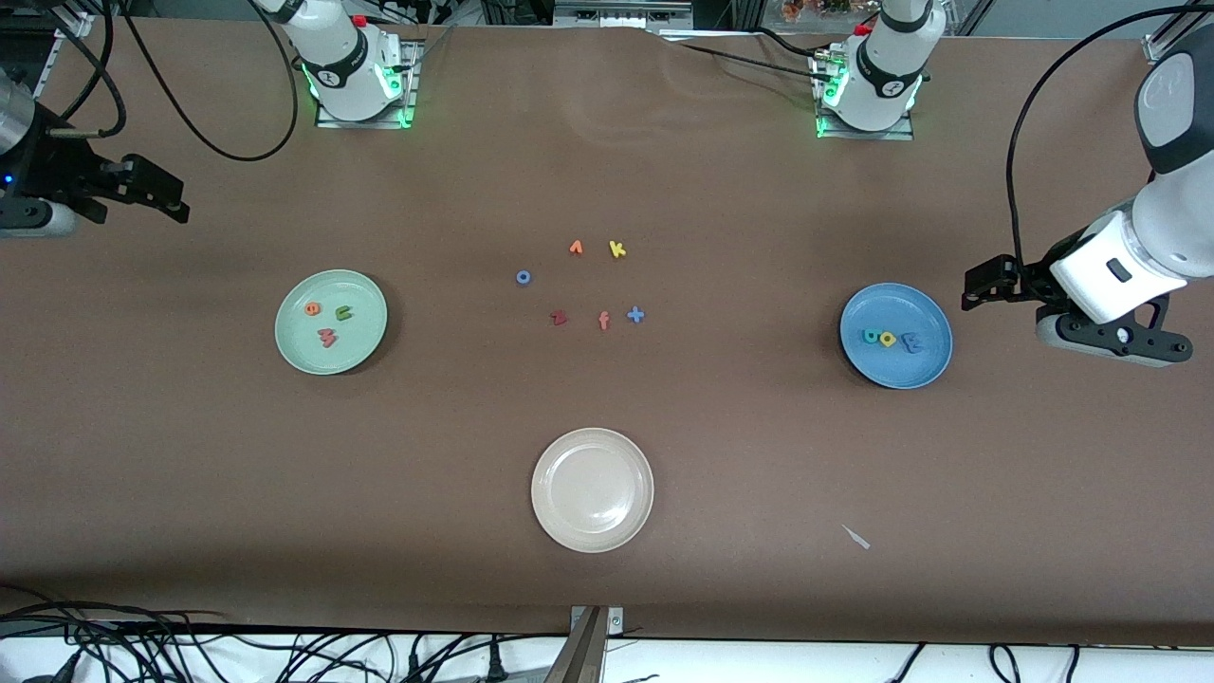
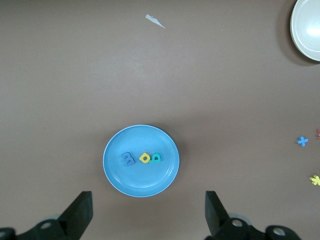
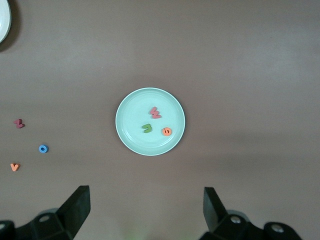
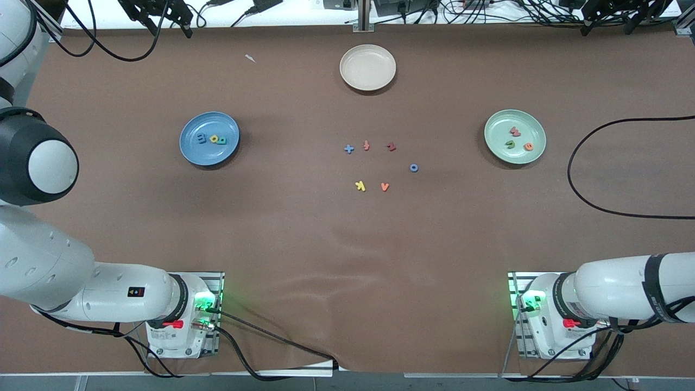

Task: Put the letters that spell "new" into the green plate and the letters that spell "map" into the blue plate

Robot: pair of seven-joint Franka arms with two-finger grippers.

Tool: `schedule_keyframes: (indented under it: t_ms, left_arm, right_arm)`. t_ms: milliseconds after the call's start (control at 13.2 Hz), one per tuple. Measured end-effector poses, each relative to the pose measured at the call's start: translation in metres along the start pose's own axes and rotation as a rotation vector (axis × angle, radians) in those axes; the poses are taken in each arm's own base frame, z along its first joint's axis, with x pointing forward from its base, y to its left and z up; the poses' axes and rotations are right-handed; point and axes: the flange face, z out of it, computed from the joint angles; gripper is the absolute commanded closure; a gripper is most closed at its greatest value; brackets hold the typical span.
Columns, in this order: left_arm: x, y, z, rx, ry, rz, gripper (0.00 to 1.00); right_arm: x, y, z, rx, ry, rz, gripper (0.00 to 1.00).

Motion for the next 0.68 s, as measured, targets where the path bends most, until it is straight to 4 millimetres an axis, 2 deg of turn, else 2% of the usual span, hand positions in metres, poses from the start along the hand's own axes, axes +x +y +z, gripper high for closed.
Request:
schedule_keyframes:
  t_ms: [304,684]
  left_arm:
    - [-0.0025,-0.0064,0.0004,0.002,0.002,-0.01,0.0]
    - [-0.003,-0.007,0.007,0.0,-0.01,-0.007,0.0]
  right_arm:
    - [-0.0001,0.0046,0.0008,0.0,0.001,0.01,0.0]
    - [-0.0001,-0.002,0.0009,-0.001,0.0,-0.002,0.0]
